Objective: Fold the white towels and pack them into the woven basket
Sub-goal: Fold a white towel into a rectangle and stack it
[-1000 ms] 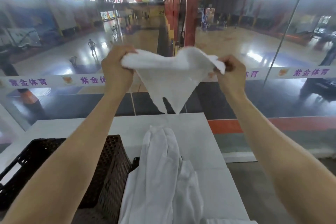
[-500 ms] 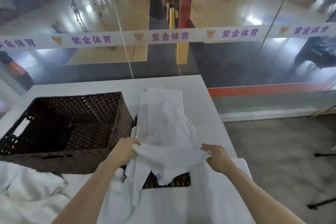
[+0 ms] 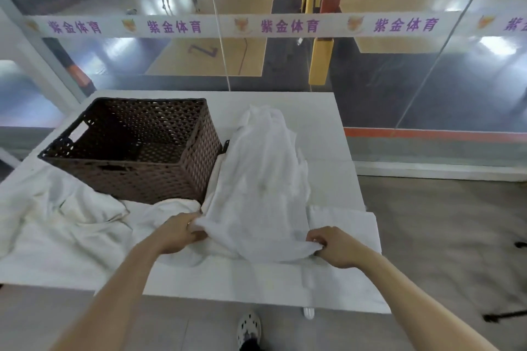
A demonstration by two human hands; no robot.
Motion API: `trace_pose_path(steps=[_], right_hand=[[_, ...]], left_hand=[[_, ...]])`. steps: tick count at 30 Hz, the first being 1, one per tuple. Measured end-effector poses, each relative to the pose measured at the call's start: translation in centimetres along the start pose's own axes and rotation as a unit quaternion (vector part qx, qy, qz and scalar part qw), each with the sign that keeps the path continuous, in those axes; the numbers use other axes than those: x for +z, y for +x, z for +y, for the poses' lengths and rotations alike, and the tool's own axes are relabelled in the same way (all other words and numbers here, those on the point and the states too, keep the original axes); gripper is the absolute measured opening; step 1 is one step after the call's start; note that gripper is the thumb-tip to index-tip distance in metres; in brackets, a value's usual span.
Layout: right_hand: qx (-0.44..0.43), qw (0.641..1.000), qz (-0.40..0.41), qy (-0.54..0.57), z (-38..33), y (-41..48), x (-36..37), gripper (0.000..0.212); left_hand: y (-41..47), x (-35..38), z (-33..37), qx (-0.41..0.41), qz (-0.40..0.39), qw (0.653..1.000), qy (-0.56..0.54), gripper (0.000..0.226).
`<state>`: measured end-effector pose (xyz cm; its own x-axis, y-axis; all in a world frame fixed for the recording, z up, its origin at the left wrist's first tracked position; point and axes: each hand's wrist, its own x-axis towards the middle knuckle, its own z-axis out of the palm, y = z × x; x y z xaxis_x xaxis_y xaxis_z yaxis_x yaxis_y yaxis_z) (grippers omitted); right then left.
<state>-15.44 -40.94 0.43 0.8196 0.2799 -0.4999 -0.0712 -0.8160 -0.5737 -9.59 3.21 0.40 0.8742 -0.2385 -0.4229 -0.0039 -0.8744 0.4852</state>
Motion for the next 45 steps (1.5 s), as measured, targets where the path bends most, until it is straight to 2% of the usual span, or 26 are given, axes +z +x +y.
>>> trace_pose_path(steps=[3,5,7,10,14,16,17,19,21,22,24,26,28,31,32,35,37,40,43,45], right_hand=[[-0.016,0.997,-0.053,0.046,-0.2,-1.1,0.3,0.022],[-0.02,0.994,-0.044,0.096,-0.6,-1.4,-0.2,0.031],[-0.012,0.988,-0.014,0.15,-1.3,-1.2,-1.1,0.028],[-0.008,0.983,0.015,0.18,-2.3,-0.6,-3.4,0.017],[-0.011,0.985,-0.035,0.168,-4.0,1.4,-9.3,0.013],[-0.009,0.984,0.013,0.177,-5.2,3.9,-13.4,0.012],[0.0,0.979,0.072,0.189,-5.4,6.1,-15.5,0.012],[0.037,0.964,0.178,0.193,-5.6,10.4,-19.1,0.02],[0.091,0.964,0.213,0.128,-4.9,13.8,-20.5,0.051],[0.114,0.966,0.213,0.089,-4.3,15.0,-20.3,0.063],[0.128,0.968,0.199,0.08,-2.7,16.2,-18.0,0.064],[0.13,0.97,0.179,0.1,-1.2,16.2,-14.4,0.051],[0.143,0.973,0.129,0.13,0.2,16.1,-10.5,0.035],[0.172,0.971,0.047,0.16,1.0,15.4,-5.3,0.024],[0.175,0.973,0.023,0.146,0.9,15.2,-3.7,0.022],[0.168,0.985,-0.014,0.044,0.5,15.0,-0.1,0.02],[0.159,0.987,-0.003,-0.027,0.1,15.2,1.3,0.023],[0.148,0.98,-0.009,-0.132,-0.1,15.4,3.2,0.032],[0.165,0.975,0.014,-0.151,0.7,15.9,5.2,0.04],[0.161,0.974,0.04,-0.157,1.1,16.1,6.3,0.037]], left_hand=[[-2.0,0.2,-0.3,-0.036,-0.019,0.999,0.015,0.041],[-2.3,-0.1,-0.1,-0.058,0.021,0.998,0.009,0.065],[-1.8,-0.9,0.4,-0.077,0.064,0.995,-0.009,0.078],[0.0,-2.8,1.3,-0.058,0.097,0.993,-0.019,0.072],[3.6,-7.9,4.3,-0.012,0.113,0.993,0.022,0.059],[6.6,-11.4,6.3,0.011,0.157,0.987,0.01,0.04],[8.4,-13.2,7.4,0.006,0.176,0.984,-0.008,0.038],[12.3,-16.1,8.9,-0.037,0.183,0.982,-0.028,0.057],[15.5,-16.9,9.7,-0.084,0.165,0.982,0.028,0.076],[16.6,-16.5,9.5,-0.094,0.16,0.981,0.062,0.078],[17.9,-14.4,8.3,-0.082,0.173,0.977,0.094,0.066],[17.3,-11.3,7.2,-0.061,0.168,0.98,0.091,0.04],[16.5,-7.8,5.6,-0.079,0.113,0.988,0.072,0.018],[14.8,-2.2,2.4,-0.159,-0.016,0.984,0.075,0.025],[14.3,-0.5,1.2,-0.179,-0.035,0.98,0.078,0.029],[13.0,3.2,-1.3,-0.208,-0.028,0.975,0.075,0.046],[12.7,4.4,-2.2,-0.231,0.001,0.971,0.058,0.057],[13.0,5.6,-3.7,-0.255,0.021,0.966,0.024,0.049],[13.2,6.0,-4.8,-0.259,-0.003,0.966,-0.007,0.037],[13.4,5.9,-5.6,-0.252,-0.004,0.967,-0.039,0.034]])
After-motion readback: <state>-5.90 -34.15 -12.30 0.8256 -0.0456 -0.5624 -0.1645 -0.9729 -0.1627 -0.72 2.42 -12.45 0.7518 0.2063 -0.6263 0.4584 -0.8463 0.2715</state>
